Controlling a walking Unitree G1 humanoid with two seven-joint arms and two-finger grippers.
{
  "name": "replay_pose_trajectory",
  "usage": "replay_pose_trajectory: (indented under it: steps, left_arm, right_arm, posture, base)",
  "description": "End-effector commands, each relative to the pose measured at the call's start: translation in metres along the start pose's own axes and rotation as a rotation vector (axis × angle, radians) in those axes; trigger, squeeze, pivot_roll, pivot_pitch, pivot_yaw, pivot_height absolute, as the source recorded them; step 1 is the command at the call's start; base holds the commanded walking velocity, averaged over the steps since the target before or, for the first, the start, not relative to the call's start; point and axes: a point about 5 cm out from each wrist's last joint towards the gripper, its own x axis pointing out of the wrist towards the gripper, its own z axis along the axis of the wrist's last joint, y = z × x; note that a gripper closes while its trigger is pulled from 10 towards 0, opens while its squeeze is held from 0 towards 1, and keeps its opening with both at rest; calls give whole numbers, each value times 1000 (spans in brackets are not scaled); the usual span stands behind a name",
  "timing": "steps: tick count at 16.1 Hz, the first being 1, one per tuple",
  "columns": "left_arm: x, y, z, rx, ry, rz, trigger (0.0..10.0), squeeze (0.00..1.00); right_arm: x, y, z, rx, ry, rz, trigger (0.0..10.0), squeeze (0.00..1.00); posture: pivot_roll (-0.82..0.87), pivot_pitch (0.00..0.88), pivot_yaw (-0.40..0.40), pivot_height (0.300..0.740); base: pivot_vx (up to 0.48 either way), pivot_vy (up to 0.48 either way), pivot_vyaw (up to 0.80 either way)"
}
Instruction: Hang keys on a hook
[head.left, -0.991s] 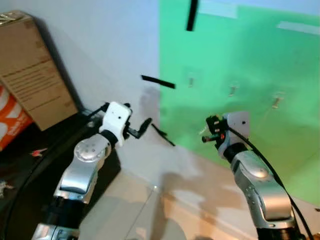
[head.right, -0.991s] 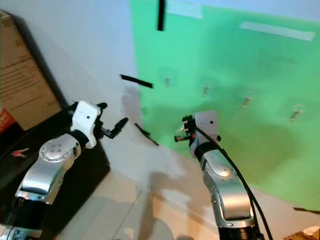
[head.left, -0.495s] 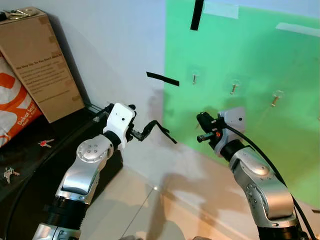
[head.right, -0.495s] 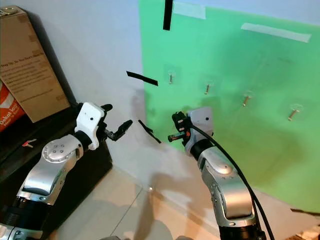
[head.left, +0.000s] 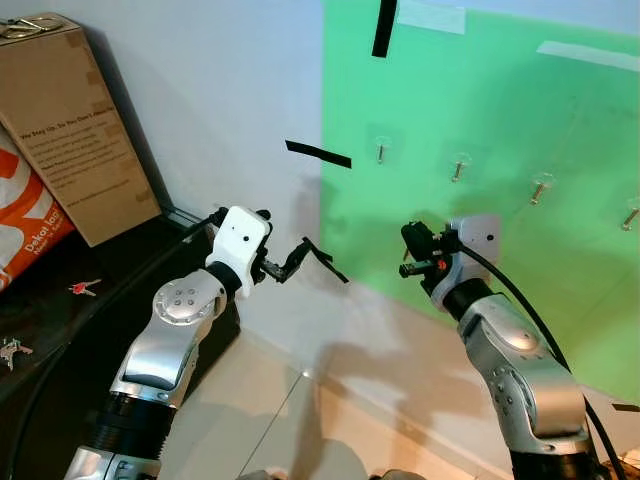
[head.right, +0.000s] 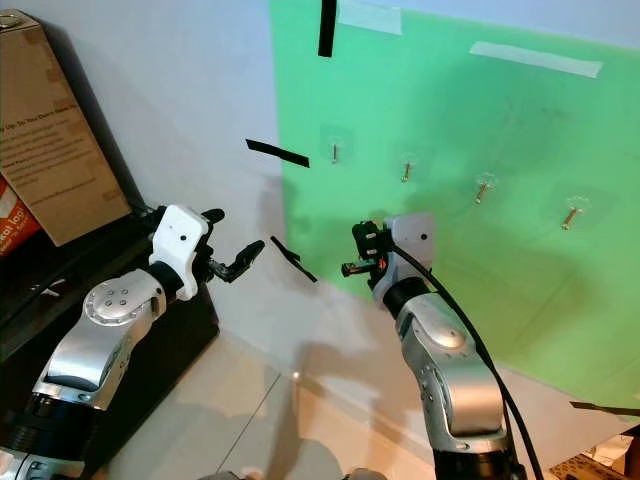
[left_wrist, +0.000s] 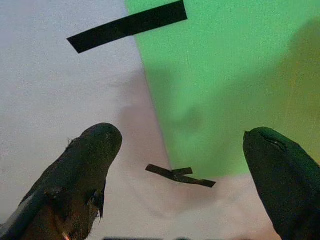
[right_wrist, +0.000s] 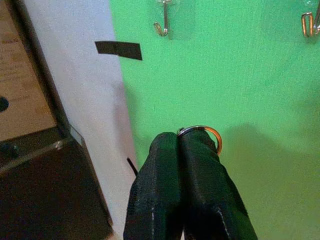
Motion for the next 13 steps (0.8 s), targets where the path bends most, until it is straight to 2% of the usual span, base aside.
replay_pose_trajectory:
  steps: [1, 4, 5, 6, 8, 10, 13]
  left_arm:
    - [1, 4, 6, 9, -15, 3, 10000, 0]
    - [1, -1, 10, -6, -38, -82, 10000, 0]
    - [-4, -4, 9, -10, -31, -162, 10000, 0]
    - [-7, -5, 10, -28, -41, -216, 10000, 0]
    - [-19, -11, 19, -110, -78, -370, 10000, 0]
    - [-24, -14, 20, -121, -69, -433, 10000, 0]
    - [-28, -16, 16, -138, -45, -454, 10000, 0]
  right_arm:
    - [6, 4, 8, 18, -26, 21, 10000, 0]
    - [17, 21, 17, 132, -46, 182, 10000, 0]
    - [24, 28, 20, 185, -44, 284, 10000, 0]
    - [31, 30, 24, 200, -52, 311, 10000, 0]
    - [45, 29, 33, 190, -62, 347, 10000, 0]
    - [52, 29, 39, 176, -76, 365, 10000, 0]
    - [61, 26, 47, 186, -106, 367, 10000, 0]
  posture:
    - [-88, 0, 44, 740]
    - [-86, 0, 43, 740]
    - [-82, 0, 42, 740]
    - [-78, 0, 40, 740]
    - [-67, 0, 35, 740]
    - [-67, 0, 35, 740]
    - [-56, 0, 27, 740]
  base:
    - [0, 0, 0]
    - [0, 0, 0]
    - [0, 0, 0]
    - [0, 0, 0]
    - [0, 0, 0]
    - [0, 0, 0]
    - [0, 0, 0]
